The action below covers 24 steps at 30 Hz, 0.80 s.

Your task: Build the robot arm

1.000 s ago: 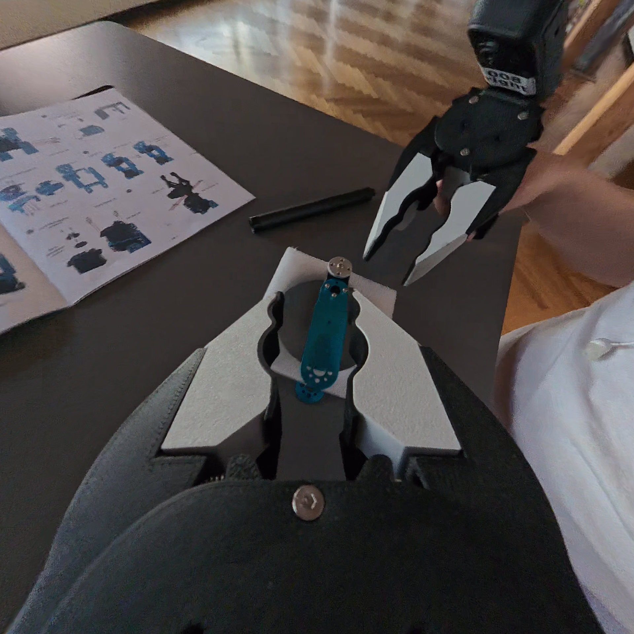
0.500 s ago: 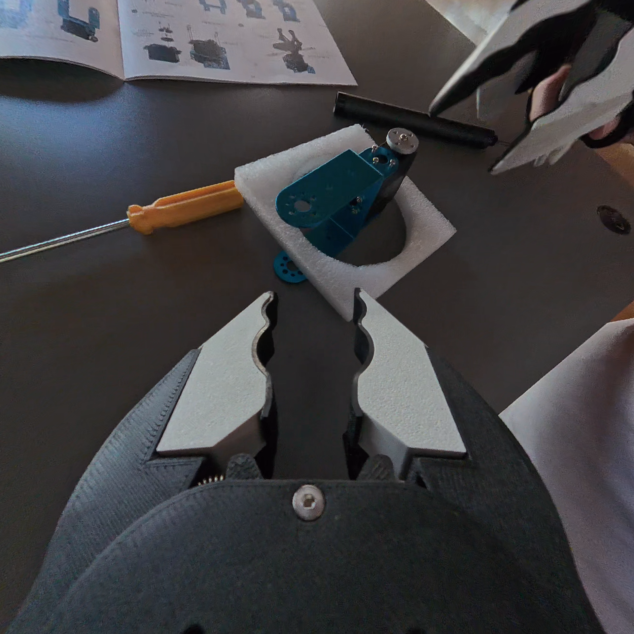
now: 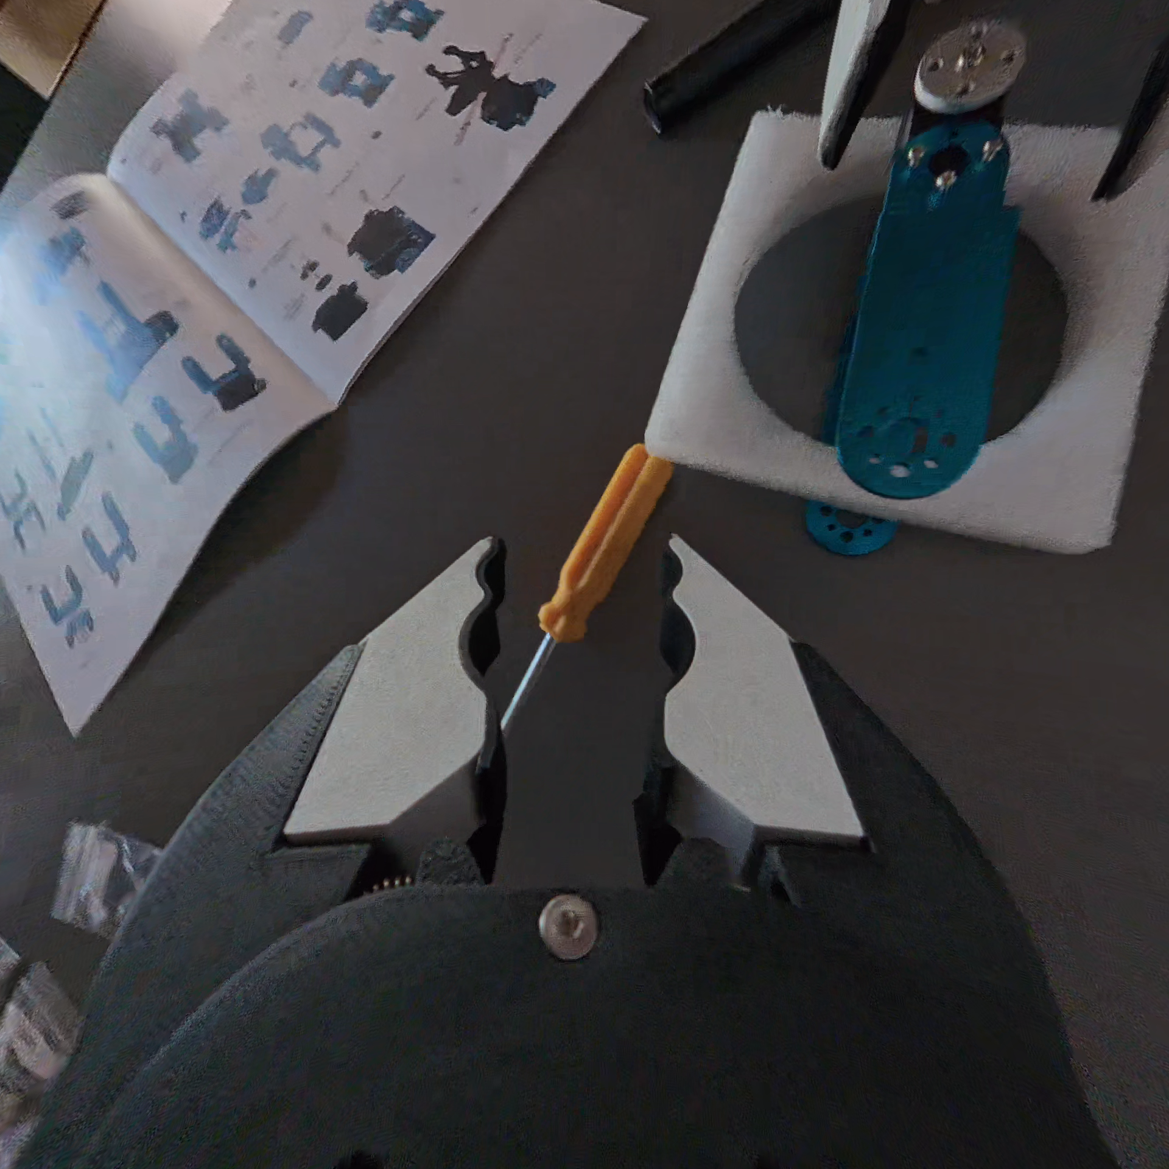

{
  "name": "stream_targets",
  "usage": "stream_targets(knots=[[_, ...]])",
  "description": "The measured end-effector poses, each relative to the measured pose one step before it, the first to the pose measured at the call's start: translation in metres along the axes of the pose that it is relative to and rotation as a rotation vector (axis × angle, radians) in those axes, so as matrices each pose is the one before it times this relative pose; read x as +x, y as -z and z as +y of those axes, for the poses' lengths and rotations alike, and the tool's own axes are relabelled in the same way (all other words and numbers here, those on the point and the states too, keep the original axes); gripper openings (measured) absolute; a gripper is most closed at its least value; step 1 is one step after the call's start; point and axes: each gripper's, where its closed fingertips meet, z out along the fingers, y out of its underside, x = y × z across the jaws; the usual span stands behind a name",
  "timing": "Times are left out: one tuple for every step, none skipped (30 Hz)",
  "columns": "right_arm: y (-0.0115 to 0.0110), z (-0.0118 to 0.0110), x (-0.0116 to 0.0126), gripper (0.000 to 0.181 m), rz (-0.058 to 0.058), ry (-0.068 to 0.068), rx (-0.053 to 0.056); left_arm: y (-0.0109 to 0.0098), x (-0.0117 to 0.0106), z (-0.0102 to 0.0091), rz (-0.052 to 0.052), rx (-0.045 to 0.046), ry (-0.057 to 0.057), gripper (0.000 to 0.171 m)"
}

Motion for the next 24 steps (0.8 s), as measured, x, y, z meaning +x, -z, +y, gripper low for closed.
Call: stream_targets(knots=[[0.00058,-0.00255,-0.00021,0.058,0.0031,-0.0117,0.0203,-0.00925,-0.00328,-0.00108,0.0109,-0.0166,-0.0494,0.048],[0.00038,-0.00324,0.00028,0.054,0.0038,-0.0128,0.0228,-0.00744,0.001,-0.00045,0.0351,-0.01596,-0.0308,0.044],[-0.0001,-0.00314,-0.00033,0.053,-0.0036,-0.0087,0.0185,-0.00471,0.00115,-0.00139,0.0325,-0.00631,-0.0182,0.03],[-0.00038,-0.00162,-0.00059,0.05,-0.0096,-0.0001,0.0064,-0.00328,-0.00288,-0.00003,0.0016,-0.01035,-0.0123,0.022],[-0.00036,0.00036,0.00007,0.041,-0.008,0.0064,-0.0085,-0.00276,-0.00799,0.00283,-0.0315,-0.02417,-0.0056,0.017],[-0.00035,0.00114,0.00176,0.035,-0.0013,0.0075,-0.0148,-0.00203,-0.00925,0.00275,-0.0372,-0.01817,0.0004,0.017],[-0.00017,-0.00008,0.00137,0.03,-0.0044,0.0103,-0.0084,-0.00159,-0.006,0.00176,-0.0126,-0.00746,0.0127,0.016],[-0.00009,-0.0002,0.00081,0.025,-0.009,0.0075,-0.0069,-0.00119,-0.00275,0.00084,0.0116,-0.00126,0.0293,0.017],[-0.00005,0.00071,-0.00021,0.023,-0.0169,0.0006,-0.0131,-0.00096,-0.00101,-0.00021,0.0226,0.00476,0.038,0.017],[0.00017,0.00021,-0.0008,0.023,-0.0192,-0.0012,-0.0117,-0.00087,-0.0008,0.00032,0.0219,0.00294,0.03,0.016],[0.00005,0.00037,-0.00018,0.023,-0.0155,0.0057,-0.0116,-0.00034,-0.00076,0.00004,0.018,0.00352,0.0186,0.017],[-0.00039,0.00032,0.00032,0.022,-0.0107,0.0124,-0.0096,-0.00006,-0.00349,-0.00024,-0.0063,0.00885,0.0199,0.026],[-0.00067,0.00014,-0.00044,0.022,-0.0142,0.0133,-0.0081,0.00086,-0.00304,0.00071,-0.0069,0.00405,0.0194,0.034],[-0.0009,0.00034,-0.0005,0.022,-0.0143,0.0107,-0.011,0.00277,-0.00162,0.00114,-0.0058,-0.00124,0.0183,0.038],[-0.00044,0.00024,-0.00038,0.022,-0.0124,0.0097,-0.0119,0.00525,-0.00268,-0.0006,-0.0233,0.013,0.0185,0.042],[-0.0001,0.00035,-0.00022,0.022,-0.0103,0.0101,-0.0134,0.00731,-0.00278,-0.0018,-0.0319,0.02175,0.0203,0.047],[-0.00006,0.00066,-0.00069,0.022,-0.0115,0.0057,-0.0141,0.00877,-0.00201,-0.0012,-0.0291,0.01719,0.0227,0.05],[-0.00002,0.00084,-0.00175,0.022,-0.0179,-0.006,-0.0143,0.00924,-0.00225,-0.0002,-0.032,0.01142,0.0241,0.054],[0.00005,0.00032,-0.00253,0.026,-0.0204,-0.0078,-0.0079,0.00962,-0.00188,0.00101,-0.0298,0.00661,0.0254,0.057],[0.00036,0.00001,-0.00185,0.028,-0.0136,-0.0001,-0.0001,0.00943,0.00081,0.00051,-0.0147,0.01339,0.0262,0.058],[0.00066,0.00067,-0.00096,0.028,-0.0041,0.0053,0.0009,0.00896,0.00246,-0.00059,-0.0069,0.02287,0.0309,0.056],[0.00121,0.0004,0.00057,0.029,0.0079,0.0087,0.0049,0.00826,0.00311,-0.00086,-0.0069,0.02465,0.0335,0.056],[0.00197,0.00041,0.00237,0.036,0.0227,0.0078,0.008,0.00758,0.00505,-0.00085,0.0012,0.02336,0.0288,0.056],[0.00305,0.00004,0.00195,0.04,0.0232,0.0057,0.0112,0.00704,0.0066,-0.00153,0.006,0.02636,0.0218,0.054]])
